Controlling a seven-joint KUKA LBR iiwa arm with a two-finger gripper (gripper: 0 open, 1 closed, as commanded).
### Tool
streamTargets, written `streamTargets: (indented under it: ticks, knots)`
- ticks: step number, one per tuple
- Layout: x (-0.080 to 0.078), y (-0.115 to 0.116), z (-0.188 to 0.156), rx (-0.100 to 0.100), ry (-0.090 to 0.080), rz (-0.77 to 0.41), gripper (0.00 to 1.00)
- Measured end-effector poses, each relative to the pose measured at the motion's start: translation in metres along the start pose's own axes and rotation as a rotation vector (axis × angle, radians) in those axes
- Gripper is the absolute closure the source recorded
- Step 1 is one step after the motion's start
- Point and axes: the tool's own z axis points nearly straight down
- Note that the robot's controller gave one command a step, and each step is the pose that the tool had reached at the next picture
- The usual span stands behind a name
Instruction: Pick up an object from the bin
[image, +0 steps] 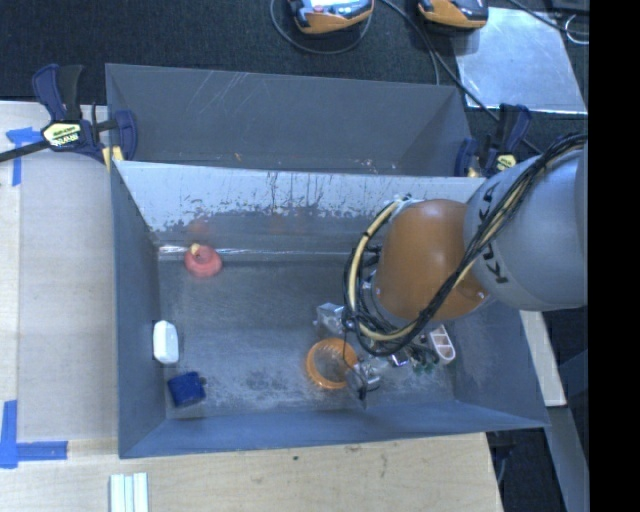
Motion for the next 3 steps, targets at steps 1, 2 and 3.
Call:
streamTargets:
  ticks: [1, 2, 3]
  knots:
    - [-0.014, -0.002, -0.002, 0.007, -0.028, -0.026, 1.0]
    - [-0.014, -0.002, -0.002, 0.007, -0.028, -0.026, 1.0]
    - [-0.024, 0.008, -0.002, 0.015, -0.04, -0.177, 1.0]
